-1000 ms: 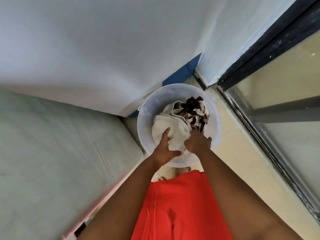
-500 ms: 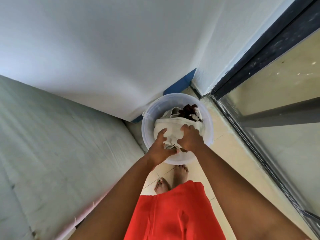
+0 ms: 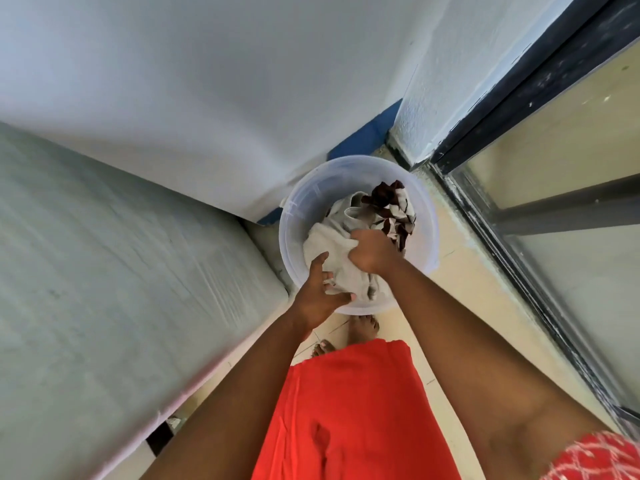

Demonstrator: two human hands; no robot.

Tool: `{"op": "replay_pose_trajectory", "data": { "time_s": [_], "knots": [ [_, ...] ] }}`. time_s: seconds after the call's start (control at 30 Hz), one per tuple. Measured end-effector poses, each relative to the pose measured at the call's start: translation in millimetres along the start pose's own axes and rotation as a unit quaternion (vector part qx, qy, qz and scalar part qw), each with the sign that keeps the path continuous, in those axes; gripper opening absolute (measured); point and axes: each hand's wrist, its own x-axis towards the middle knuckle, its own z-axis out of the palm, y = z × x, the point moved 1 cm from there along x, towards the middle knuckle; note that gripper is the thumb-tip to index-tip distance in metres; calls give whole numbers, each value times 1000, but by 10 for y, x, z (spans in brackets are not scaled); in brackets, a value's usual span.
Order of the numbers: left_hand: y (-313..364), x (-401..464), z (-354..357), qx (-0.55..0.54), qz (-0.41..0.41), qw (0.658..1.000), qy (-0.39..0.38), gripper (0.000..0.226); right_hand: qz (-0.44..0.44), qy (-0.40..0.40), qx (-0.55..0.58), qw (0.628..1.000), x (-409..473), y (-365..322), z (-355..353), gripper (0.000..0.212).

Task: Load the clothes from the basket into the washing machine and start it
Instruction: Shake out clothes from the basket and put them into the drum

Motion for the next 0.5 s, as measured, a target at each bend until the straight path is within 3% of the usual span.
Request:
{"op": "replay_pose_trajectory", "data": {
  "time_s": [0.33,0.5],
  "knots": [
    [1048,-1338,-198,-2,64,995,72,134,-99,44,76,991,-1623,-1309,-947,40],
    [1555,-2030,-319,-23,133,981,139,131,-136,89,111,980,-2414,-1848,-1549,11]
  ]
}}
